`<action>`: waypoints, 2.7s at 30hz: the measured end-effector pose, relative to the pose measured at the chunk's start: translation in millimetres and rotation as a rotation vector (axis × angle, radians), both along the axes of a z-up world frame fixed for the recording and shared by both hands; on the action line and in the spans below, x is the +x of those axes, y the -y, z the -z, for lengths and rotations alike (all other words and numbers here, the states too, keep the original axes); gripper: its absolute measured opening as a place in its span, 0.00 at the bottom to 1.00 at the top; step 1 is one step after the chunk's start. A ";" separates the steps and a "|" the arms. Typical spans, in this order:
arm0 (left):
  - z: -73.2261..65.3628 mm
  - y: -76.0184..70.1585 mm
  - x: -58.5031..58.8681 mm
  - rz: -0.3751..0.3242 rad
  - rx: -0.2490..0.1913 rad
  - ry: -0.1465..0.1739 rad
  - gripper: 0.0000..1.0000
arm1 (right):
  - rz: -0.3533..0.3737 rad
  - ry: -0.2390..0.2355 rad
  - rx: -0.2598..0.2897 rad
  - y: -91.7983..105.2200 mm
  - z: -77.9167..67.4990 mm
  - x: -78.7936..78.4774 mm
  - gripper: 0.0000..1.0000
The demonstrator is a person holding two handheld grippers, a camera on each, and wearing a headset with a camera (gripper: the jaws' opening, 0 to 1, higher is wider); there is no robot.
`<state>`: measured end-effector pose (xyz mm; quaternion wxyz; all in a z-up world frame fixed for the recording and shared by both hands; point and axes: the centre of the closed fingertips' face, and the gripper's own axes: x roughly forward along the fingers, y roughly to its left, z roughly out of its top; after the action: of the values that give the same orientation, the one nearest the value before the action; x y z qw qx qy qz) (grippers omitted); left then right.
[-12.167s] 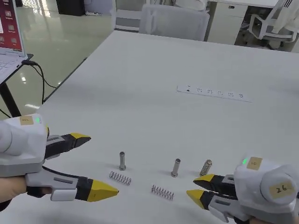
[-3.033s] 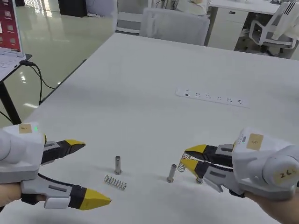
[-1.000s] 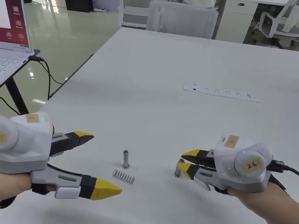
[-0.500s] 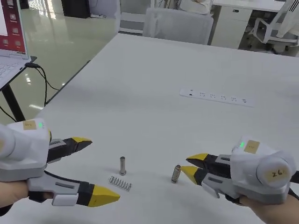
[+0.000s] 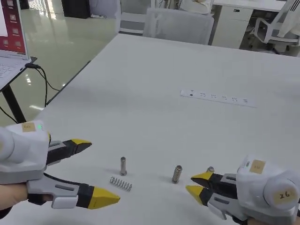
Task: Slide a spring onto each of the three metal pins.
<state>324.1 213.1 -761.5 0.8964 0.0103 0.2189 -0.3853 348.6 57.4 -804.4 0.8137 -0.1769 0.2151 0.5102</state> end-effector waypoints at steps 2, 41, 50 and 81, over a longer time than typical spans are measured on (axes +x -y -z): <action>-0.3 -1.3 0.0 -0.003 0.002 0.001 0.97 | -0.003 -0.004 0.000 -1.3 0.9 -1.4 0.10; 1.7 -6.2 -4.8 -0.007 0.008 -0.008 0.96 | -0.179 0.022 0.083 -108.0 -26.5 -18.3 0.09; 2.8 -10.7 -4.7 -0.018 0.006 -0.010 0.96 | -0.225 0.020 0.075 -131.5 -21.3 -22.6 0.10; 6.2 -18.1 -6.7 -0.036 0.006 -0.028 0.96 | -0.229 -0.054 -0.127 -137.5 56.7 -14.0 0.08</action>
<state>317.4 231.2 -767.7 0.8999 0.0038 0.2327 -0.3687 334.6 194.9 -861.0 0.7312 -0.2377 0.2471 0.5898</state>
